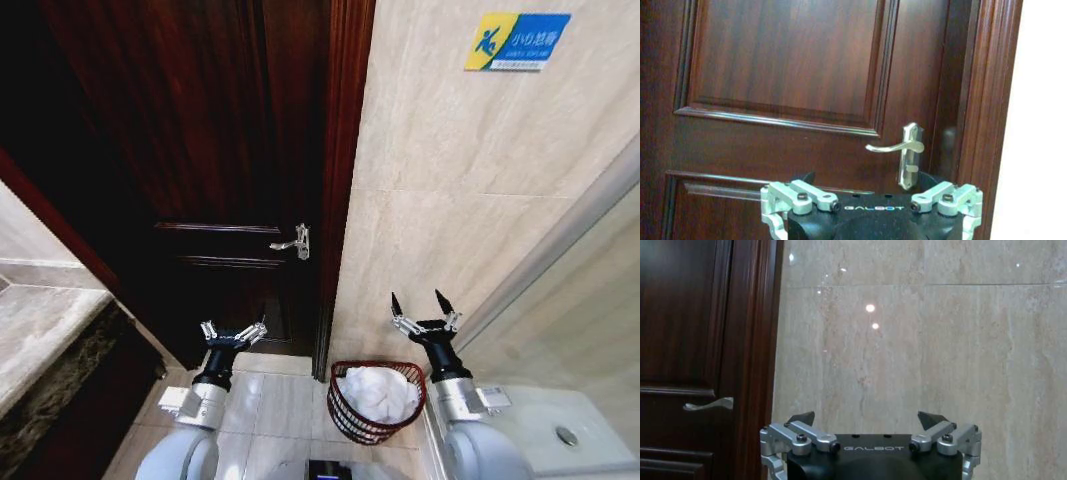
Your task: Discard the used towel into the hamper.
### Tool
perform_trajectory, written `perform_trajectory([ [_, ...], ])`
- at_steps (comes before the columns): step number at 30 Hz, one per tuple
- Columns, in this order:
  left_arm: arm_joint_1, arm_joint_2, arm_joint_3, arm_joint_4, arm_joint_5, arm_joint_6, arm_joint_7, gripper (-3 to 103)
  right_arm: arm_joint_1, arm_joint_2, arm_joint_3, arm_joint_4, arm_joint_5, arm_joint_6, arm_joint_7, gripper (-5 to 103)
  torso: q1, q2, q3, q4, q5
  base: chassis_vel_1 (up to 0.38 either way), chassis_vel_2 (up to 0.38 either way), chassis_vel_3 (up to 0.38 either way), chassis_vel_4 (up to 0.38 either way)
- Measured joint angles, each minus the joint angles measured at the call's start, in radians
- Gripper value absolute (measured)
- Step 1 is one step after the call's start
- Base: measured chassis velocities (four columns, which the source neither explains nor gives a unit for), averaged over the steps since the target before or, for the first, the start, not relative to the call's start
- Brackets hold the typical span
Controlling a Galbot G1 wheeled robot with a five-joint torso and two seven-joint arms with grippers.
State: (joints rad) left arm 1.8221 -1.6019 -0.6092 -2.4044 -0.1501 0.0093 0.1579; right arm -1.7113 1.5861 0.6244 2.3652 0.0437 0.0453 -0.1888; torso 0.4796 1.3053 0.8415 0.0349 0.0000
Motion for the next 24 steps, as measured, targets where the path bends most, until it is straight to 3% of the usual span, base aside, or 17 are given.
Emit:
perform_trajectory([
  [24, 0.0, 0.0, 0.0, 0.0, 0.0, 0.0, 0.0, 100, 0.0, 0.0, 0.0, 0.0, 0.0, 0.0, 0.0, 100, 0.001, 0.001, 0.001, -0.0001, 0.0, 0.009, -0.012, -0.011, 0.012],
])
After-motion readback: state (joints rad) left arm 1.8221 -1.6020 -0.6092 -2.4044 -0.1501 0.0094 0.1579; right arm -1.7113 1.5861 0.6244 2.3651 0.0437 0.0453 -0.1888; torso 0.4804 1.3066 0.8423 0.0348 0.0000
